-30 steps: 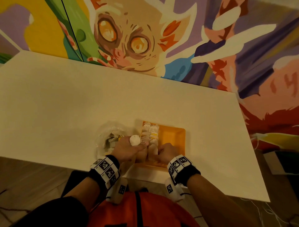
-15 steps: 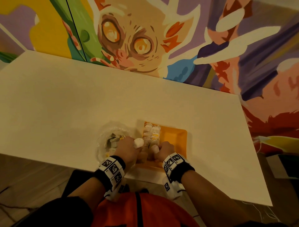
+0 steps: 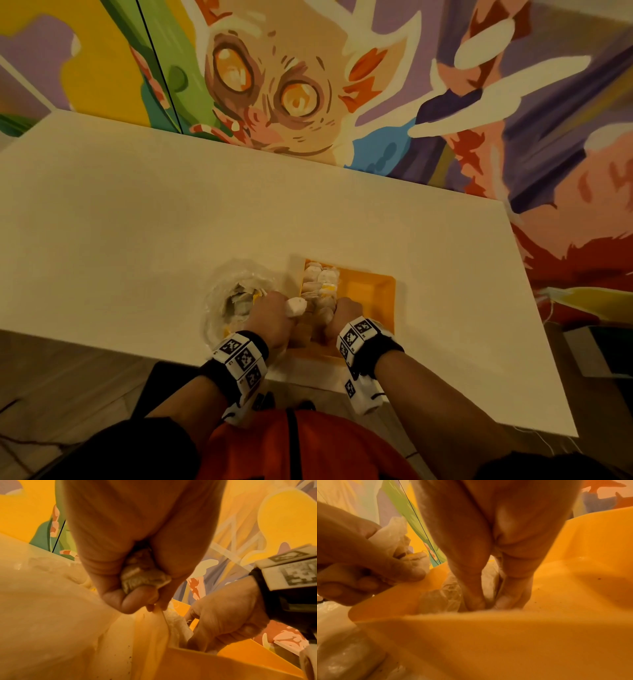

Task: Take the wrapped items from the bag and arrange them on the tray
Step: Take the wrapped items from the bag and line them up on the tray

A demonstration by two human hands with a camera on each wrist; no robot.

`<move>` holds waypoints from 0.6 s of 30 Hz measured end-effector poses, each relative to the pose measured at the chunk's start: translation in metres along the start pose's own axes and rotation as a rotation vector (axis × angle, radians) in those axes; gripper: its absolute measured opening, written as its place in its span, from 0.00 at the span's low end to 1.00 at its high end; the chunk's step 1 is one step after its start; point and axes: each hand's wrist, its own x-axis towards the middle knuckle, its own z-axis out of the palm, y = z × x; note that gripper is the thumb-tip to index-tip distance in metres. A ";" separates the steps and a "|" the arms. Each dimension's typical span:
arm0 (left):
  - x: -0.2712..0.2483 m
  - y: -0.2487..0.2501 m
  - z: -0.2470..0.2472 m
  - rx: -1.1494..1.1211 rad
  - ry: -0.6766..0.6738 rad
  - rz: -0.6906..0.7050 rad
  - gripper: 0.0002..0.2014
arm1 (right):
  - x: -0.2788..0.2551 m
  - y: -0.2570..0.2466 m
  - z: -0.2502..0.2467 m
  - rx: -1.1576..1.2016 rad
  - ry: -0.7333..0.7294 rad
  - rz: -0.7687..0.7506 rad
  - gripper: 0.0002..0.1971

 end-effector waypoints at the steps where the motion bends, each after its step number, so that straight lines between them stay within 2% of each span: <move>1: 0.000 0.000 0.000 0.005 -0.001 -0.001 0.09 | -0.001 -0.002 -0.002 -0.013 0.005 -0.004 0.17; 3: 0.000 0.000 0.000 0.010 0.001 0.001 0.10 | 0.001 -0.003 -0.004 -0.054 0.006 -0.029 0.21; 6: -0.002 0.000 -0.001 -0.010 0.001 0.014 0.10 | 0.002 -0.003 -0.003 -0.066 -0.021 -0.013 0.19; 9: -0.003 -0.001 -0.003 -0.046 0.003 0.023 0.08 | 0.002 0.001 -0.003 -0.048 -0.059 -0.024 0.08; 10: -0.004 0.000 -0.004 -0.071 0.011 0.024 0.07 | 0.001 0.002 -0.004 -0.026 -0.067 -0.030 0.08; 13: -0.010 0.004 -0.011 -0.133 0.079 0.044 0.05 | 0.004 0.007 -0.002 0.084 -0.027 0.019 0.19; 15: -0.013 0.005 -0.016 -0.172 0.115 0.071 0.04 | 0.005 0.009 -0.007 0.089 0.015 0.039 0.21; 18: -0.013 0.006 -0.019 -0.212 0.128 0.082 0.05 | -0.001 0.002 -0.024 0.247 0.088 -0.093 0.18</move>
